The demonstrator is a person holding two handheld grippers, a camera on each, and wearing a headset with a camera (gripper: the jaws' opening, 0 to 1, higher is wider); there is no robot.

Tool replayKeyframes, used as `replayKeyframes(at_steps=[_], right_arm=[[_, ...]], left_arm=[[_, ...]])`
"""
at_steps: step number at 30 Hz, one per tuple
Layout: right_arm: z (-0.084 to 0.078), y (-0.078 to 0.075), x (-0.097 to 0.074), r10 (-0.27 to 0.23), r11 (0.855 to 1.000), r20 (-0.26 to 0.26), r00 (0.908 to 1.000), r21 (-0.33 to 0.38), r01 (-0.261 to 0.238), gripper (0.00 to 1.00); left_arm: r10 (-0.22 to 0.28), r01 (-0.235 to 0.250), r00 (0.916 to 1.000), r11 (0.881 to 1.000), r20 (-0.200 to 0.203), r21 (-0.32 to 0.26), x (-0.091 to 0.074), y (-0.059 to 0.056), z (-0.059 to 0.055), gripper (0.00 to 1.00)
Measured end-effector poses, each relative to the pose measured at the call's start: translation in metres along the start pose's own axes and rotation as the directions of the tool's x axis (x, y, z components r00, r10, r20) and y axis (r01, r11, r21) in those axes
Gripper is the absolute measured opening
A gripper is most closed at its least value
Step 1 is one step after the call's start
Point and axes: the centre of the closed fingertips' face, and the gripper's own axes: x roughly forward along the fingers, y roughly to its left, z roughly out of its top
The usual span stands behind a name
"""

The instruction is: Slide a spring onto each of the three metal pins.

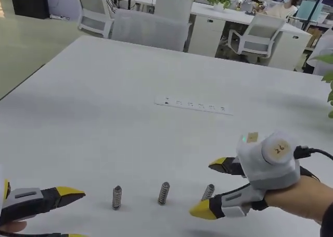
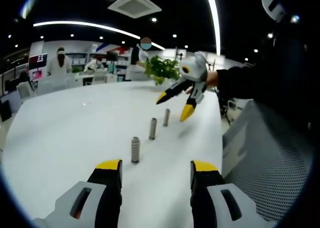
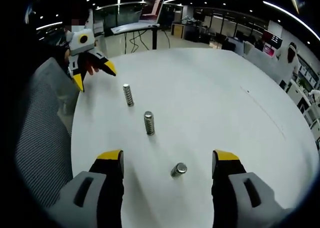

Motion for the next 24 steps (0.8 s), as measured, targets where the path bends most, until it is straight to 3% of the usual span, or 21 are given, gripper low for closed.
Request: replayKeyframes(at_steps=[24], right_arm=[[-0.026, 0.016, -0.019, -0.041, 0.997, 0.123, 0.9916, 0.071, 0.033, 0.74]], left_arm=[[0.014, -0.014, 0.9999, 1.0, 0.0, -0.022, 0.0, 0.004, -0.002, 0.53]])
